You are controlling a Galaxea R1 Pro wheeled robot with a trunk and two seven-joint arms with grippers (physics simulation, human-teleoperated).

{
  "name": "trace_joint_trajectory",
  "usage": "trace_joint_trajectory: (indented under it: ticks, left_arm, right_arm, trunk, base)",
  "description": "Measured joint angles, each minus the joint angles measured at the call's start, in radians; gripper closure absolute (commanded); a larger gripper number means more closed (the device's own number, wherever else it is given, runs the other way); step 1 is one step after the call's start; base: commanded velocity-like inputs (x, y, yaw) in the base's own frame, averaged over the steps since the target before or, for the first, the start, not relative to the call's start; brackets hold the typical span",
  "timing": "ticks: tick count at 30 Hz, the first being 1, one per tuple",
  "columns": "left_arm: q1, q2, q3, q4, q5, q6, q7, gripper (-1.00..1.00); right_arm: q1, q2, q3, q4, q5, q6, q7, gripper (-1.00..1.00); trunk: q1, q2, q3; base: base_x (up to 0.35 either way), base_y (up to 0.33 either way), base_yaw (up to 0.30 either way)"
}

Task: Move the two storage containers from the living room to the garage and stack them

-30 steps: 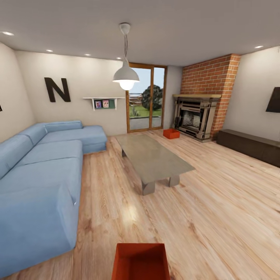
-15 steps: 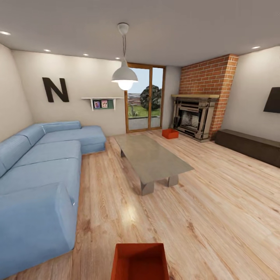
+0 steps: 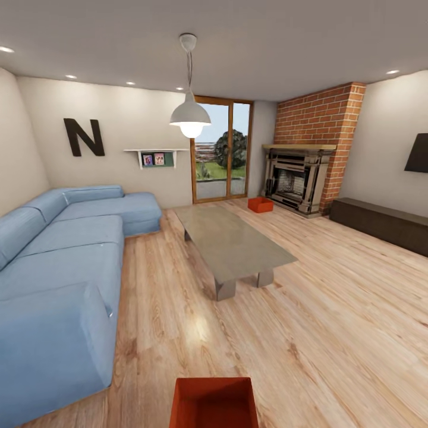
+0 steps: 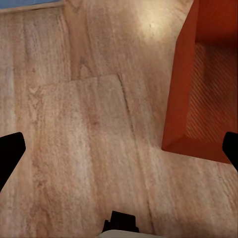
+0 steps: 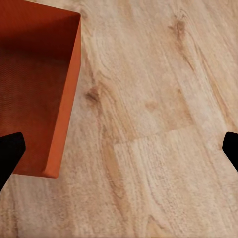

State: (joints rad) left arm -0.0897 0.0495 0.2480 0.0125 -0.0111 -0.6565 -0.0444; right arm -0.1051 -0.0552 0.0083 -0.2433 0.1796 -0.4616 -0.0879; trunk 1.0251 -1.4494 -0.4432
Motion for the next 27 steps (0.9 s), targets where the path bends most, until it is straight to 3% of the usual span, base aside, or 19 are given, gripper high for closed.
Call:
trace_joint_trajectory:
  ticks: [27]
  left_arm:
    - [0.000,0.001,0.000,0.000,0.000,0.000,0.000,-1.00]
  right_arm:
    - [0.000,0.000,0.001,0.000,0.001,-0.001,0.000,-1.00]
  trunk:
    - [0.000,0.000,0.000]
  base:
    - [0.028,0.000,0.000]
